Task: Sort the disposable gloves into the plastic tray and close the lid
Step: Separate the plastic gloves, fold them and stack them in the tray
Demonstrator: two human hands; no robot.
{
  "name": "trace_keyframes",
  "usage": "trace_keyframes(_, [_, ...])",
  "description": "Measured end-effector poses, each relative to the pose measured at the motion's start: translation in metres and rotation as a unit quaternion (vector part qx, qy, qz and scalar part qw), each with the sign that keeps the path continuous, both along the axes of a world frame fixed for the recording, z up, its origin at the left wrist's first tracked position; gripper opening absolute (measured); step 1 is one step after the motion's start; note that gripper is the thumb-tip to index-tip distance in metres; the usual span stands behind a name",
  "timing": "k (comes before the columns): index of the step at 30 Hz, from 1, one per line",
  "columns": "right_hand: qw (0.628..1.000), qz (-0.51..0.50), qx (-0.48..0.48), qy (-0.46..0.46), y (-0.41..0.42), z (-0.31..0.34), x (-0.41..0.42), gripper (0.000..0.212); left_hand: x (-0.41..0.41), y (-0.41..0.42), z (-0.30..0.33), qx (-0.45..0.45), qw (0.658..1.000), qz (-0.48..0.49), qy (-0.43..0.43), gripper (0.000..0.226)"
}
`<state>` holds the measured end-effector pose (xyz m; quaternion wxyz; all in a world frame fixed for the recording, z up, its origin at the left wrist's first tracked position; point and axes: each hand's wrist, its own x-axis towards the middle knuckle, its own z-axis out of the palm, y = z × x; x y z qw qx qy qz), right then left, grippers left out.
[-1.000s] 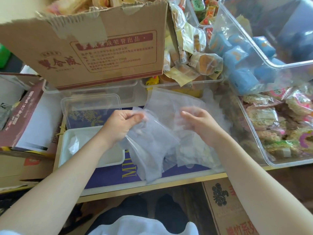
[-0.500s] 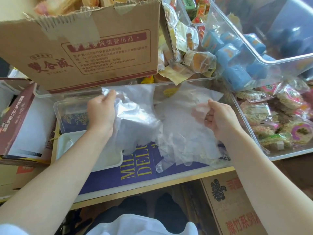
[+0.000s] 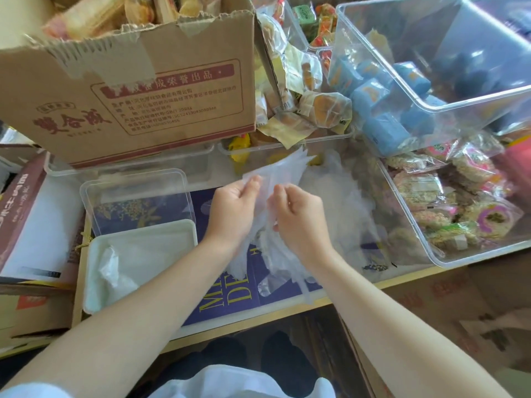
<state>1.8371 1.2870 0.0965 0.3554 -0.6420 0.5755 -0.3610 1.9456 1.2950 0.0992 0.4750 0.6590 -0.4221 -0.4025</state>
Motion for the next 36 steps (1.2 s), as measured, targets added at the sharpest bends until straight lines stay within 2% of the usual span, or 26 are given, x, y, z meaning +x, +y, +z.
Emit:
trace_keyframes(3, [0.997,0.027,-0.065,0.038,0.003,-0.002,0.002,0.035,-0.004,0.008,0.003,-0.013,0.998,-0.052,0.037,0.022])
trace_keyframes(8, [0.978,0.017,-0.187,0.09,0.009,-0.006,-0.002,0.023,0.001,0.012,0.008,0.014,0.992,-0.065,0.111,0.025])
trace_keyframes(13, [0.969,0.047,-0.218,0.106,0.009,-0.012,-0.004,0.027,0.002,0.017,0.008,0.015,0.988,-0.079,0.13,0.032])
trace_keyframes(17, [0.963,0.068,-0.239,0.1,0.011,-0.007,-0.005,0.038,0.002,0.02,0.01,0.015,0.974,-0.091,0.207,0.04])
trace_keyframes(20, [0.929,0.106,-0.315,0.163,0.008,-0.007,-0.01,0.056,0.005,0.018,0.014,0.024,0.967,-0.109,0.229,0.045])
trace_keyframes(22, [0.896,0.124,-0.367,0.215,0.005,-0.011,-0.012,0.059,0.009,0.017,0.015,0.028,0.968,-0.119,0.218,0.034])
trace_keyframes(23, [0.883,0.127,-0.382,0.241,0.004,-0.013,-0.012,0.06,0.01,0.016,0.016,0.032,0.97,-0.112,0.212,0.031])
trace_keyframes(25, [0.867,0.132,-0.387,0.285,0.005,-0.017,-0.008,0.067,0.011,0.015,0.015,0.051,0.977,-0.077,0.191,0.039])
trace_keyframes(27, [0.863,0.146,-0.373,0.309,0.008,-0.019,-0.007,0.072,0.011,0.013,0.013,0.064,0.98,-0.045,0.181,0.025])
trace_keyframes(29, [0.874,0.17,-0.354,0.285,0.009,-0.022,-0.009,0.064,0.013,0.012,0.013,0.073,0.979,-0.045,0.186,0.037])
trace_keyframes(30, [0.89,0.167,-0.341,0.253,0.007,-0.023,-0.012,0.054,0.015,0.012,0.011,0.076,0.976,-0.044,0.199,0.039])
trace_keyframes(32, [0.937,0.101,-0.287,0.173,0.001,-0.024,-0.02,0.037,0.022,0.009,0.01,0.084,0.974,-0.043,0.208,0.031])
trace_keyframes(34, [0.986,0.038,-0.141,0.079,-0.01,-0.02,-0.029,0.05,0.032,0.007,0.006,0.083,0.976,-0.07,0.188,0.028])
trace_keyframes(36, [0.998,0.038,0.043,-0.032,-0.023,-0.014,-0.038,0.068,0.04,0.006,0.005,0.081,0.977,-0.113,0.164,0.028])
